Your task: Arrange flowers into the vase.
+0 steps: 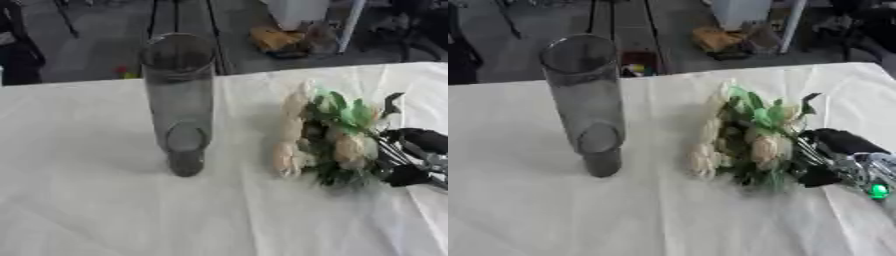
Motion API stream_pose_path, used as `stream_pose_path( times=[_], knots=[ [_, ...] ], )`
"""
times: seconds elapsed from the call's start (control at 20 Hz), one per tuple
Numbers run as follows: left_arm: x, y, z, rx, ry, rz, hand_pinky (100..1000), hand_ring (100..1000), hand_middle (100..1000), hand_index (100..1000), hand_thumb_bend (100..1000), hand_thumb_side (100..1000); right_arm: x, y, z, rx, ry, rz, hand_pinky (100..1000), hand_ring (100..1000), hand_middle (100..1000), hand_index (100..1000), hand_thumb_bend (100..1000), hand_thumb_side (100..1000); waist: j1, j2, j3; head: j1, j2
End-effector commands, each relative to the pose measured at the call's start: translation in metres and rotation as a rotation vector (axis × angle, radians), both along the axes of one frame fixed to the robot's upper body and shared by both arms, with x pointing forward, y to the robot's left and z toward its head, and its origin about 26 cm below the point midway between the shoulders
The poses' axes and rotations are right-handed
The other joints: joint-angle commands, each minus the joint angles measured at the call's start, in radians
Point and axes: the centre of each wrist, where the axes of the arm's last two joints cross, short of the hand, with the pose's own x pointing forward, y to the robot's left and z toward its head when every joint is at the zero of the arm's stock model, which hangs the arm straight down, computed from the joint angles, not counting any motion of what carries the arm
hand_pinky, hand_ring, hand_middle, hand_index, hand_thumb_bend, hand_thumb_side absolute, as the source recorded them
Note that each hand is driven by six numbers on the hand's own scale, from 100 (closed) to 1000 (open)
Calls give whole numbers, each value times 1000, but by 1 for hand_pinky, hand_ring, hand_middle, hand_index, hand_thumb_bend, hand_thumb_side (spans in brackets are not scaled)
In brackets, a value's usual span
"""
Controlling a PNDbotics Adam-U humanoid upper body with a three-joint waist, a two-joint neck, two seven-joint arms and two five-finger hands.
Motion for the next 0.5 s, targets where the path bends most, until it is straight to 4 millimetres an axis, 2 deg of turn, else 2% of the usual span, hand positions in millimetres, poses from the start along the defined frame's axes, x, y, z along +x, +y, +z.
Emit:
stream_pose_path(
  times=[0.05, 0.35, 0.5],
  knots=[
    [-2, -2, 8, 9, -29, -12, 741, 807, 813, 862, 100, 1000, 0, -5, 14, 9, -29, 3, 763, 810, 763, 904, 137, 439, -3, -16, -1, -2, -15],
    [-2, -2, 8, 8, -27, -13, 740, 806, 809, 860, 100, 1000, -1, -2, 16, 71, -36, 23, 709, 756, 653, 848, 102, 412, -5, -14, -5, -2, -15],
    [-2, -2, 8, 8, -27, -13, 740, 806, 808, 859, 100, 1000, 0, -2, 14, 95, -32, 19, 695, 744, 629, 834, 100, 399, -4, -13, -5, -3, -16]
  ],
)
